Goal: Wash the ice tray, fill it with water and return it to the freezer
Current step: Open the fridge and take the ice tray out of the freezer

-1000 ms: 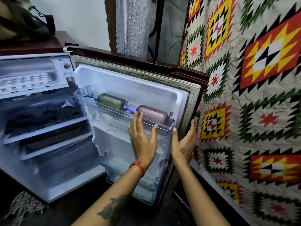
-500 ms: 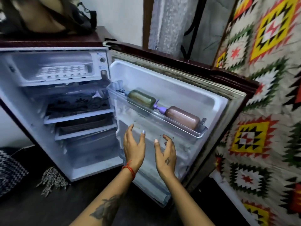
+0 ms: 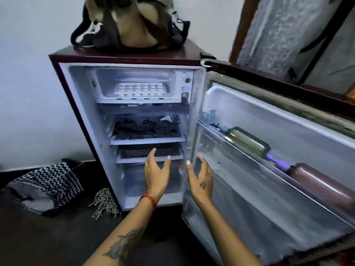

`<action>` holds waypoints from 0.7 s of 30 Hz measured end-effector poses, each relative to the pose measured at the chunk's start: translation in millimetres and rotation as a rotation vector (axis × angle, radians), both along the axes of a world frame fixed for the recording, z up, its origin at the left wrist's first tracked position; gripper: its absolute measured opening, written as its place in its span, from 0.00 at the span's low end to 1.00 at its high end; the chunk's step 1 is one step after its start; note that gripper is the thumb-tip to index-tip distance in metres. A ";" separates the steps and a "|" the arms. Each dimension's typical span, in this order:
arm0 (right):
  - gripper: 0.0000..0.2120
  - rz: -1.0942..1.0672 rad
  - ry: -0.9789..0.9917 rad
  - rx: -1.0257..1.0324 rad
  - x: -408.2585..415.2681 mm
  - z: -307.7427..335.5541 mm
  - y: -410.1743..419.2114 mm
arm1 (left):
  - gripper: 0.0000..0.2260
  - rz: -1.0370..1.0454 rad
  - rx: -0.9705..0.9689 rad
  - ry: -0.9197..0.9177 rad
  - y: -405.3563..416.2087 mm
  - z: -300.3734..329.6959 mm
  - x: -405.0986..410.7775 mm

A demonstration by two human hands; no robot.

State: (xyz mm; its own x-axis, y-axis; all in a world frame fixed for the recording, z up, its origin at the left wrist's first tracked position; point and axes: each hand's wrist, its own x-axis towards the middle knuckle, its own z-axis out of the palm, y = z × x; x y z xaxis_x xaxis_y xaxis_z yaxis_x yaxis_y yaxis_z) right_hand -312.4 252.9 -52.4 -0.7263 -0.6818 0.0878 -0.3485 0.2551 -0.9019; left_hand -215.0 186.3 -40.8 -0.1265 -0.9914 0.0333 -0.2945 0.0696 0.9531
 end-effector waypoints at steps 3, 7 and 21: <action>0.28 0.028 0.019 -0.011 18.8 1.8 -45.6 | 0.27 0.019 -0.019 -0.004 -42.0 1.1 23.0; 0.29 0.070 0.007 -0.022 34.6 4.0 -94.0 | 0.28 0.047 -0.026 -0.038 -89.9 5.0 46.0; 0.34 0.134 0.096 0.036 20.7 10.3 -224.2 | 0.35 0.037 -0.010 -0.072 -214.5 11.3 54.5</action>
State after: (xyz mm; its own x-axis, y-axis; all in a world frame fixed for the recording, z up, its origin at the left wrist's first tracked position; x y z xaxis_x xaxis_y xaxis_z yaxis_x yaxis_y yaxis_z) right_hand -291.7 28.7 -42.1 -0.6184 -0.7757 0.1256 -0.4653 0.2326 -0.8540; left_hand -160.5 -28.2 -29.6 -0.0920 -0.9951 0.0349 -0.3653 0.0664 0.9285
